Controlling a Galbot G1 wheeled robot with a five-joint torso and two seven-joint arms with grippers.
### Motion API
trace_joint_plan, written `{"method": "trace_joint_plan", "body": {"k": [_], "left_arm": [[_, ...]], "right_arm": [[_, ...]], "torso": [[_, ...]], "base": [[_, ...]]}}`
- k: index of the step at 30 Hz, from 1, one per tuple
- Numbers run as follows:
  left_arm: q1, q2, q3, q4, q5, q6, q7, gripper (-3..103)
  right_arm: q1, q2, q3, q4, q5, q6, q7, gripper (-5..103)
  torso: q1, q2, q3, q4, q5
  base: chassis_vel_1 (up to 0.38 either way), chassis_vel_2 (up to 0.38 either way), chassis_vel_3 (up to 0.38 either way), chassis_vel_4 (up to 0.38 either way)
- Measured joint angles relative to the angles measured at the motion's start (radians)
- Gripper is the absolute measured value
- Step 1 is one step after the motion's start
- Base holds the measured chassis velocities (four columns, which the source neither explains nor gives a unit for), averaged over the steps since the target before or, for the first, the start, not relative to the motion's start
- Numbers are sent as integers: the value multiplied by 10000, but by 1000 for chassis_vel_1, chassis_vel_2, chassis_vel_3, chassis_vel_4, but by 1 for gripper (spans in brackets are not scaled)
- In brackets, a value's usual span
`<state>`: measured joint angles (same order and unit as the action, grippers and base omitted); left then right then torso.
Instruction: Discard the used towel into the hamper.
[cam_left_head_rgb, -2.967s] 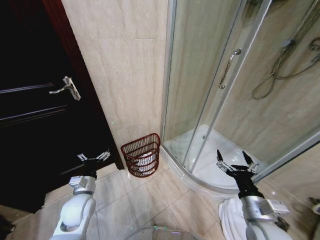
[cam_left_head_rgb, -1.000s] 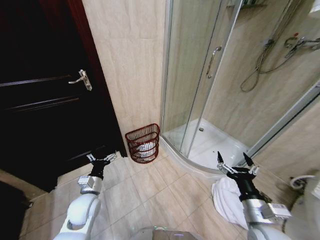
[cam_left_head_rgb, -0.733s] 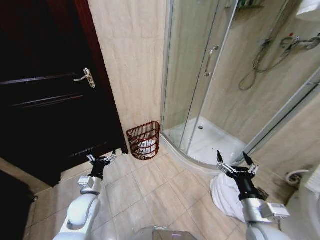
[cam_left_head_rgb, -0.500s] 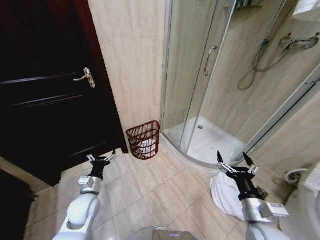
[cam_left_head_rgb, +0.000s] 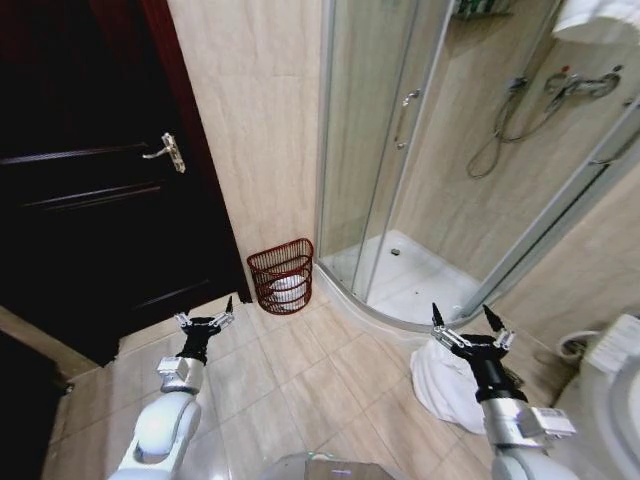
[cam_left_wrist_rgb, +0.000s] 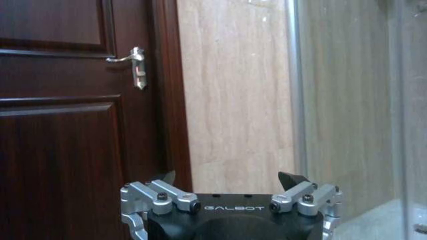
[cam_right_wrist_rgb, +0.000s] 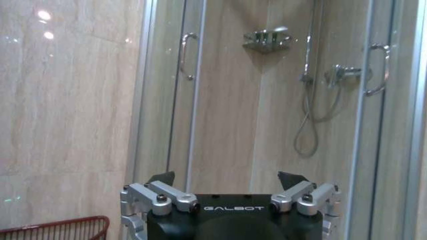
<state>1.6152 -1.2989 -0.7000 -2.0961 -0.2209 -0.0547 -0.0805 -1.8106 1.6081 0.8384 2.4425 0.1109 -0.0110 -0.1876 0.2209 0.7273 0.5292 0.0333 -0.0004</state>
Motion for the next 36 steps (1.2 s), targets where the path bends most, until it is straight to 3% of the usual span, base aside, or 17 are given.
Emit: {"method": "trace_joint_plan", "body": {"k": [24,36], "left_arm": [[31,55,188,284,16,-352,59,100],[-35,47,258,304,186,-395,145,100]], "right_arm": [[-28,0,78,-30,-10,147,19,100],[2,0,116,77,-55,279,292,100]], "torso": [[3,-1,2,0,4],[3,-1,2,2,2]], "base": [[-146,-253,147,248],[-25,-69,60,40]]}}
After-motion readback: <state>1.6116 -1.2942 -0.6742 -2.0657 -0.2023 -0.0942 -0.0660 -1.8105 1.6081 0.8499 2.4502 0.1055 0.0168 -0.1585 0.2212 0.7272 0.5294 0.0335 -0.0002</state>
